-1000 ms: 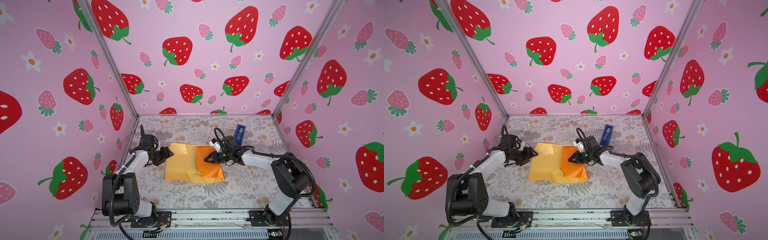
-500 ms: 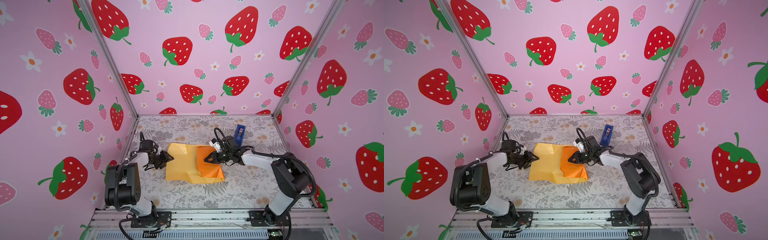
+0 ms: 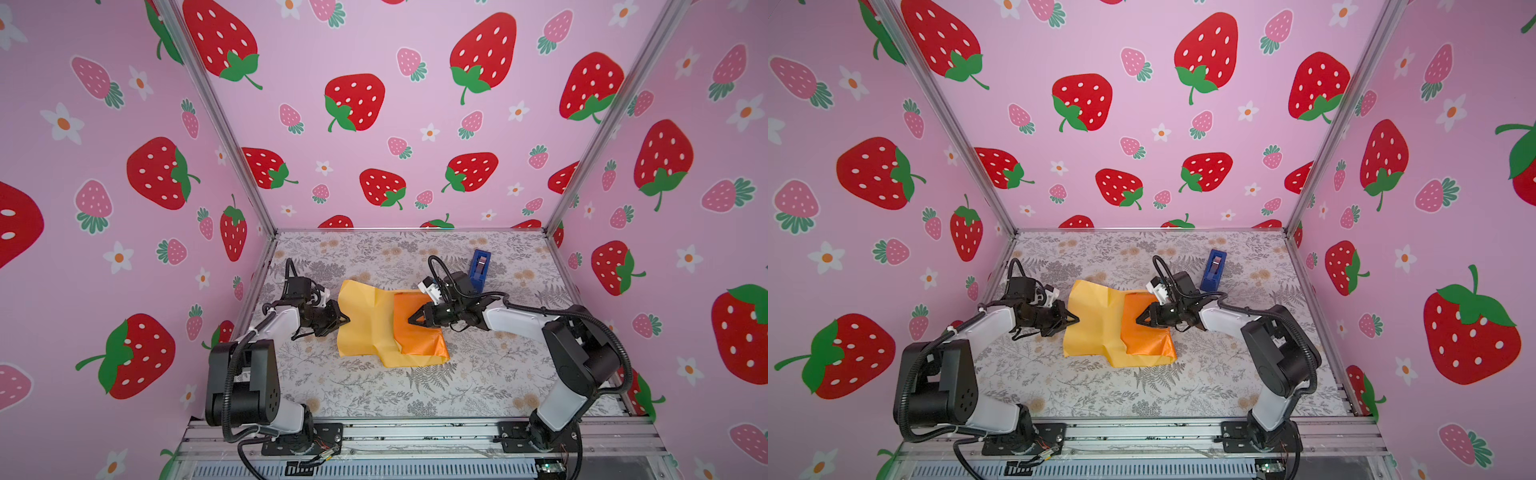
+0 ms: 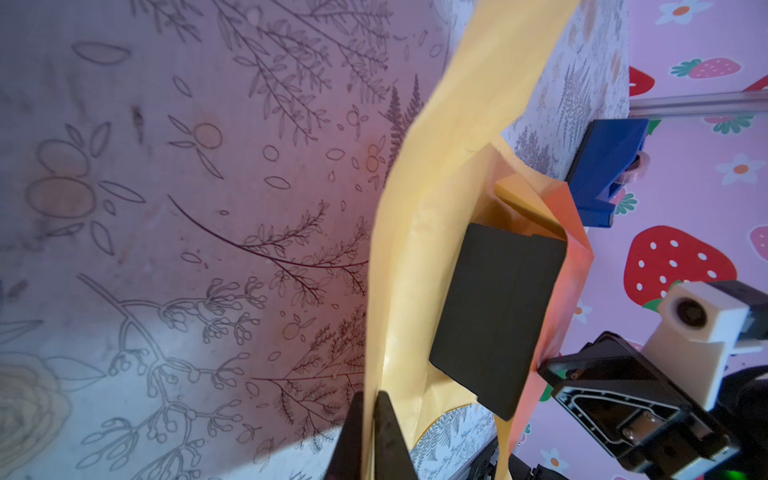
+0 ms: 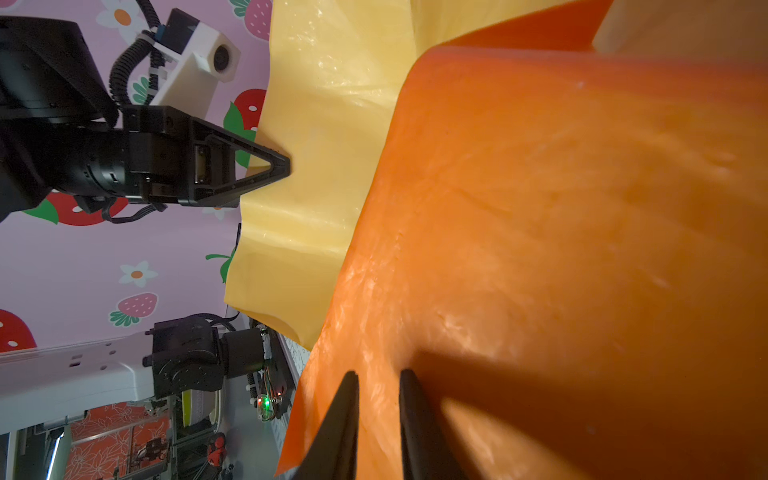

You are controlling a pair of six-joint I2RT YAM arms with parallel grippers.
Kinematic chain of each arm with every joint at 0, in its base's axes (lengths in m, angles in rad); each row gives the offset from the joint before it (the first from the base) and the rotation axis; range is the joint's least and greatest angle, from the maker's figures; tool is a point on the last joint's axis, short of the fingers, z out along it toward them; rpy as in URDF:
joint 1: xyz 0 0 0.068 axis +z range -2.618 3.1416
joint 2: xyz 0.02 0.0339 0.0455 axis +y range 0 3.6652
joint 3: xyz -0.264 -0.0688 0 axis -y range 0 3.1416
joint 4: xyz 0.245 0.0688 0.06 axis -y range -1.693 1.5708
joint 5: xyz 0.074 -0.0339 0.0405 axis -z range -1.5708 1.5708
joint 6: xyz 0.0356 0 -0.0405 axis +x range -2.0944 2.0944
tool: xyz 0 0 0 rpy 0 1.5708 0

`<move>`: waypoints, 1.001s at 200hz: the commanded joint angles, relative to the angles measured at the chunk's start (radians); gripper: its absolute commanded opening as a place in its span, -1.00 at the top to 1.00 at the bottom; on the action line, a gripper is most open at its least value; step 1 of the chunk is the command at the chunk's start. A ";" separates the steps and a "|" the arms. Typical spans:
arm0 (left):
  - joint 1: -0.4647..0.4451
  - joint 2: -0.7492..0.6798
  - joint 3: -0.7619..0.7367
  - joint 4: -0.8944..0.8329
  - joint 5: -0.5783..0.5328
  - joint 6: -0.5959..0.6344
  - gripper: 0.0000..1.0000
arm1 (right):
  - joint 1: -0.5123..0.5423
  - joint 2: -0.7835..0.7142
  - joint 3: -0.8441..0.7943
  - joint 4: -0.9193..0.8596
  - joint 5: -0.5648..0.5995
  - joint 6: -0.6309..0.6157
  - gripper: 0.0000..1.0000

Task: Wrap the gift box in paper
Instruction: 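Release the box and move the left gripper to the paper edge nearest it, then grasp the paper edge with the left gripper and lift it over the box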

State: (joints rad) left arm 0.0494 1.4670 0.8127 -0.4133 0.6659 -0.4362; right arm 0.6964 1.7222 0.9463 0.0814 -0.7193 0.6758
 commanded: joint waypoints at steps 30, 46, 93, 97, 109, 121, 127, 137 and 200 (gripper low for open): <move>-0.098 -0.081 0.146 -0.145 -0.026 0.065 0.87 | -0.001 0.006 -0.015 -0.066 0.026 -0.008 0.55; -0.141 -0.082 0.184 -0.178 -0.038 0.073 0.93 | 0.000 0.008 -0.013 -0.064 0.027 -0.007 0.55; -0.285 -0.059 0.301 -0.250 -0.047 0.090 0.96 | -0.001 0.010 -0.020 -0.058 0.027 -0.004 0.55; -0.298 -0.053 0.310 -0.255 -0.046 0.094 0.96 | 0.000 0.010 -0.021 -0.057 0.026 -0.004 0.56; -0.334 -0.037 0.340 -0.283 -0.053 0.113 0.96 | -0.001 0.011 -0.021 -0.057 0.025 -0.004 0.55; -0.360 -0.025 0.369 -0.311 -0.076 0.126 0.96 | -0.001 0.012 -0.021 -0.057 0.024 -0.004 0.55; -0.368 -0.019 0.377 -0.320 -0.085 0.128 0.96 | 0.000 0.011 -0.021 -0.057 0.024 -0.003 0.55; -0.376 -0.016 0.388 -0.325 -0.083 0.136 0.96 | -0.001 0.012 -0.023 -0.055 0.024 -0.004 0.55; -0.375 -0.017 0.461 -0.382 -0.125 0.159 0.97 | 0.000 0.012 -0.032 -0.049 0.024 -0.001 0.56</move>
State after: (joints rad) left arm -0.3248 1.4494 1.2152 -0.7345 0.5537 -0.3061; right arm 0.6964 1.7222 0.9447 0.0822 -0.7197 0.6762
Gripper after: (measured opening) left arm 0.041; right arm 0.223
